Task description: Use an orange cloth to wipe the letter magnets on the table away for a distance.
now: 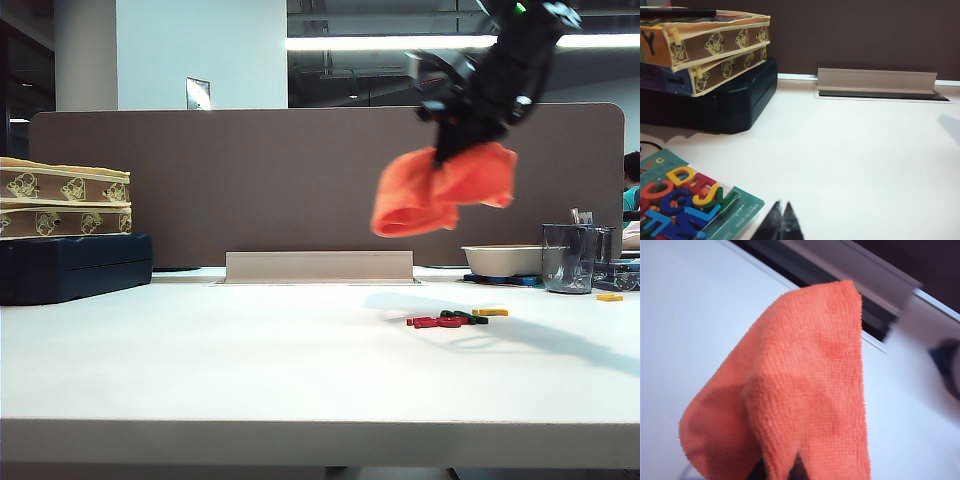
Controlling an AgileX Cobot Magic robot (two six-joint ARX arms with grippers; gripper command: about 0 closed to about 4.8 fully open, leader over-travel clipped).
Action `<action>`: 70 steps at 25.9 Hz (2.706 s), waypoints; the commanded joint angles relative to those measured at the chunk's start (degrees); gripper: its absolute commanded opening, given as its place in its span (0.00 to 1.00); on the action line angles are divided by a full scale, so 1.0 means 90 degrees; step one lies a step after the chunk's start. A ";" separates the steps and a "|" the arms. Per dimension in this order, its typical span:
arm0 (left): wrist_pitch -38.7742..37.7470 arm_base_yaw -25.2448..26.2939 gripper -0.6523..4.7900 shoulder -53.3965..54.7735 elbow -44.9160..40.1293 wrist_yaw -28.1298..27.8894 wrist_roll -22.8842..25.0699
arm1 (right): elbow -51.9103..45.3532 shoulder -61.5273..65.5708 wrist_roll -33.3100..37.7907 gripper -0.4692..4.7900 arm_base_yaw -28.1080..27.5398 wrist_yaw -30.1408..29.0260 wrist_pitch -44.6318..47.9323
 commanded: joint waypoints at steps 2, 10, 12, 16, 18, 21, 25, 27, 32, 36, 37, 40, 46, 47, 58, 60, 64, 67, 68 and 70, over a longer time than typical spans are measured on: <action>0.0058 -0.0002 0.11 0.0002 0.0015 0.0002 0.0005 | 0.0027 -0.0121 0.0029 0.09 0.0634 0.0005 -0.0384; 0.0080 -0.0002 0.11 0.0002 0.0015 0.0085 -0.0019 | -0.0641 -0.0005 -0.0029 0.09 0.1513 0.0391 -0.0481; 0.0090 -0.0002 0.11 0.0002 0.0015 0.0141 -0.0019 | -0.0937 -0.0002 -0.0027 0.09 0.1545 0.0432 -0.0279; 0.0090 -0.0002 0.11 0.0002 0.0015 0.0163 -0.0022 | -0.1710 -0.0002 -0.0032 0.09 0.1523 0.0746 0.0345; 0.0092 -0.0002 0.11 0.0002 0.0015 0.0168 -0.0022 | -0.2086 -0.0002 -0.0109 0.09 0.1474 0.0845 0.0610; 0.0090 -0.0002 0.11 0.0002 0.0015 0.0168 -0.0022 | -0.2599 -0.0002 -0.0284 0.09 0.1399 0.0918 0.1035; 0.0090 -0.0002 0.11 0.0002 0.0015 0.0168 -0.0019 | -0.3123 0.0000 -0.0500 0.09 0.1324 0.1022 0.1591; 0.0087 -0.0002 0.11 0.0002 0.0012 0.0168 -0.0019 | -0.3313 0.0046 -0.0508 0.09 0.1292 0.1030 0.1957; 0.0073 -0.0002 0.11 0.0002 0.0012 0.0165 -0.0019 | -0.3337 0.0291 -0.0534 0.09 0.1115 0.1188 0.2341; 0.0073 -0.0002 0.11 0.0002 0.0012 0.0165 -0.0019 | -0.3337 0.0551 -0.0600 0.09 0.0872 0.1268 0.2467; 0.0070 -0.0002 0.11 0.0002 0.0012 0.0168 -0.0019 | -0.3337 0.0617 -0.0651 0.09 0.0760 0.1294 0.2494; 0.0070 -0.0002 0.11 0.0002 0.0012 0.0168 -0.0019 | -0.3337 0.0675 -0.0648 0.09 0.0512 0.1285 0.2591; 0.0068 -0.0002 0.11 0.0002 0.0012 0.0168 -0.0019 | -0.3337 0.0687 -0.0646 0.09 -0.0206 0.1290 0.2863; 0.0070 -0.0002 0.11 0.0002 0.0012 0.0168 -0.0019 | -0.3337 0.0685 -0.0646 0.09 -0.0330 0.1290 0.2875; 0.0068 -0.0002 0.11 0.0002 0.0012 0.0168 -0.0019 | -0.3337 0.0685 -0.0644 0.09 -0.1872 0.1285 0.3218; 0.0061 -0.0002 0.11 0.0002 0.0012 0.0168 -0.0019 | -0.3337 0.0685 -0.0644 0.09 -0.2118 0.1270 0.3281; 0.0034 -0.0002 0.11 0.0002 0.0012 0.0165 -0.0019 | -0.3334 0.0682 -0.0170 0.09 -0.2718 0.0996 0.3427; 0.0034 -0.0002 0.11 0.0002 0.0012 0.0165 -0.0019 | -0.3330 0.0682 0.0347 0.09 -0.2909 0.0566 0.3599; 0.0034 -0.0002 0.11 0.0002 0.0012 0.0165 -0.0019 | -0.3310 0.0680 0.0432 0.09 -0.2953 0.0401 0.3665; 0.0034 -0.0002 0.11 0.0002 0.0012 0.0165 -0.0017 | -0.3276 0.0665 0.0520 0.09 -0.2960 0.0197 0.3742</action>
